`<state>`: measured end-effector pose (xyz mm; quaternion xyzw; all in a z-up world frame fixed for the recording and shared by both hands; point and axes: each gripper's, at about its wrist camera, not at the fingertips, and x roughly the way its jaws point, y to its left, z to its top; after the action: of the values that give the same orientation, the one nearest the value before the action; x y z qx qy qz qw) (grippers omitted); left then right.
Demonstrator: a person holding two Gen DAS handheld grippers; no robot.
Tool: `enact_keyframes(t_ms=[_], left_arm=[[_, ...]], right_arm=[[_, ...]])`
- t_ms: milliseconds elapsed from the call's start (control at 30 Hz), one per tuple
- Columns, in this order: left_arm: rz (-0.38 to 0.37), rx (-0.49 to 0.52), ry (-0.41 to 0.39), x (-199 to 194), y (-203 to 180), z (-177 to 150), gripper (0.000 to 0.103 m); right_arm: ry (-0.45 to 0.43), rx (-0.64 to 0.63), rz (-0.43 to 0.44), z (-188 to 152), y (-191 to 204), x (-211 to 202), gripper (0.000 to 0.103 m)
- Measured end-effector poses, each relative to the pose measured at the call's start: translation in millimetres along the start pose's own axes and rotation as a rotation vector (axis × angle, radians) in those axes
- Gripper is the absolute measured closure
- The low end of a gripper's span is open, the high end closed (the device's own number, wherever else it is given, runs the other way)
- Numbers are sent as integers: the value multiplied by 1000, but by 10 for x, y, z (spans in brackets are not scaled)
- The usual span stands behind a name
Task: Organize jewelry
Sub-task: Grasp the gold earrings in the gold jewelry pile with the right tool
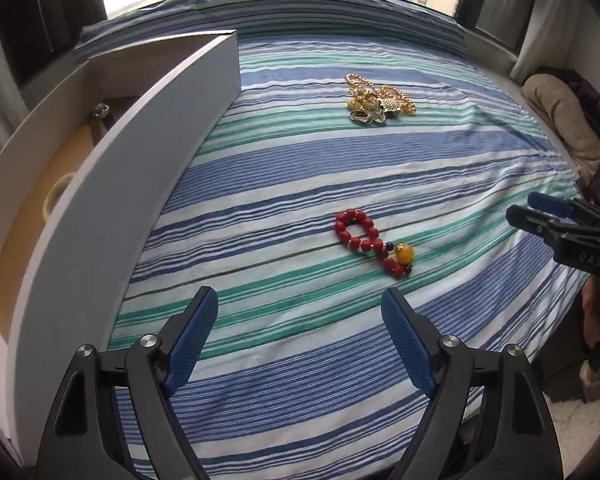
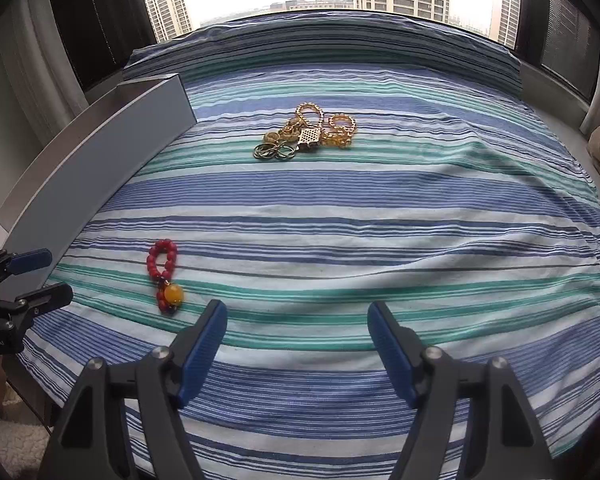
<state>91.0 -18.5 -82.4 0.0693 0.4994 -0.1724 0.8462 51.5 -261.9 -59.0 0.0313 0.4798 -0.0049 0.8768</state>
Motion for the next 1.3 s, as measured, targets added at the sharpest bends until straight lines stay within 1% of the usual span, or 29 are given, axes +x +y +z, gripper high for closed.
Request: enact_keyframes(t_ms=[100, 167, 267, 300, 433, 467, 500, 567, 667, 767, 867, 967, 1067, 1133, 1200, 1233, 1267, 1300], left_arm=[[-1, -19, -3, -17, 46, -25, 18], [-3, -27, -4, -27, 59, -37, 18], [-7, -33, -3, -26, 55, -35, 18], [-7, -33, -5, -28, 51, -35, 18], [-7, -34, -9, -55, 44, -39, 18], [-5, -35, -9, -57, 49, -42, 18], [-4, -37, -8, -59, 56, -45, 18], [-2, -42, -4, -57, 71, -55, 18], [0, -51, 2, -52, 90, -69, 18], [-1, -57, 1, -66, 100, -79, 18], [1, -61, -4, -90, 123, -92, 18], [1, -70, 0, -78, 161, -103, 18], [3, -79, 8, -48, 194, -109, 18], [-2, -85, 11, -31, 209, -112, 18], [-7, -89, 15, -17, 215, -114, 18], [-9, -89, 17, -9, 213, -112, 18], [-9, -89, 18, -5, 209, -111, 18], [-8, -87, 17, -4, 205, -110, 18]], right_arm=[[-19, -7, -25, 223, -201, -16, 29], [-31, -10, -40, 425, -327, -13, 29], [-31, -19, -38, 767, -444, 82, 29], [-28, -21, -34, 872, -457, 134, 29], [6, 31, 61, 1264, -483, 467, 29], [21, 47, 88, 1346, -463, 568, 34], [33, 58, 118, 1422, -432, 660, 49], [65, 78, 173, 1571, -347, 843, 63], [110, 128, 266, 1806, -228, 1112, 64], [171, 164, 295, 1986, -127, 1424, 64], [230, 193, 271, 2049, -67, 1707, 64], [239, 178, 226, 2101, -7, 1871, 64], [254, 174, 212, 2133, 72, 1987, 65], [268, 148, 173, 2154, 131, 2048, 67], [257, 110, 120, 2185, 216, 2072, 70], [256, 85, 92, 2199, 273, 2083, 73], [250, 51, 55, 2204, 327, 2088, 90], [241, 25, 29, 2200, 351, 2094, 95]])
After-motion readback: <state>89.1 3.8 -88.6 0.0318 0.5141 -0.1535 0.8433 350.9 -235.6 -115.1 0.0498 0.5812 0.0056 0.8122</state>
